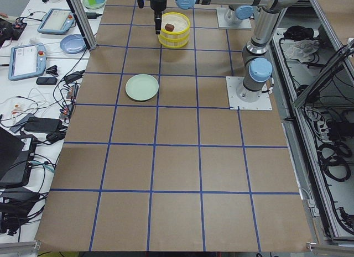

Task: Stack buns with steamer

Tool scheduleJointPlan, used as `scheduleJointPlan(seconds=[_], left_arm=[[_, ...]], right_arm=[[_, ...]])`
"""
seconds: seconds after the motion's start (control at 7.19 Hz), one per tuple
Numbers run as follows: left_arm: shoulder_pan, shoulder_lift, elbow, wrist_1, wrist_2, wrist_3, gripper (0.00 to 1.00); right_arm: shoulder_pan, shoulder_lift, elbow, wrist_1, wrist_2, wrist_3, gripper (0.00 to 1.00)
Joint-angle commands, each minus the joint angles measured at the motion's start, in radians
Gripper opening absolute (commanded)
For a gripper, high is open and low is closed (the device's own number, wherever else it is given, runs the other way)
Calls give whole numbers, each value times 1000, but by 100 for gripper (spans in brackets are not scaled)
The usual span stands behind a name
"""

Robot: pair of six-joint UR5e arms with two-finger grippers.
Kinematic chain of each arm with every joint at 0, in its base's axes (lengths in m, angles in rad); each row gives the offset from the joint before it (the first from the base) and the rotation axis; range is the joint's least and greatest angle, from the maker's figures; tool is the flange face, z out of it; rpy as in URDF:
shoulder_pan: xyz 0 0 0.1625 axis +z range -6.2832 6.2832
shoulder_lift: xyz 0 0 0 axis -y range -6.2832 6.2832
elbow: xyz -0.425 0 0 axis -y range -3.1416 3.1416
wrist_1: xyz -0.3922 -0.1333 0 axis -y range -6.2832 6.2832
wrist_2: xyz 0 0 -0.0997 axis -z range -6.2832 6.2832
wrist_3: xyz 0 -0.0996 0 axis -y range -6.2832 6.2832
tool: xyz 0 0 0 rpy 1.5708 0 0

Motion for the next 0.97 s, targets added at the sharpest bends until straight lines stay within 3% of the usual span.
scheduleJointPlan(seconds=[0.0, 0.83], left_arm=[[4, 27, 35, -51, 65, -10, 100], [8, 50, -23, -53, 93, 2, 100]], right_arm=[[0, -1, 3, 0, -1, -2, 100], [0, -3, 5, 0, 0, -2, 100]])
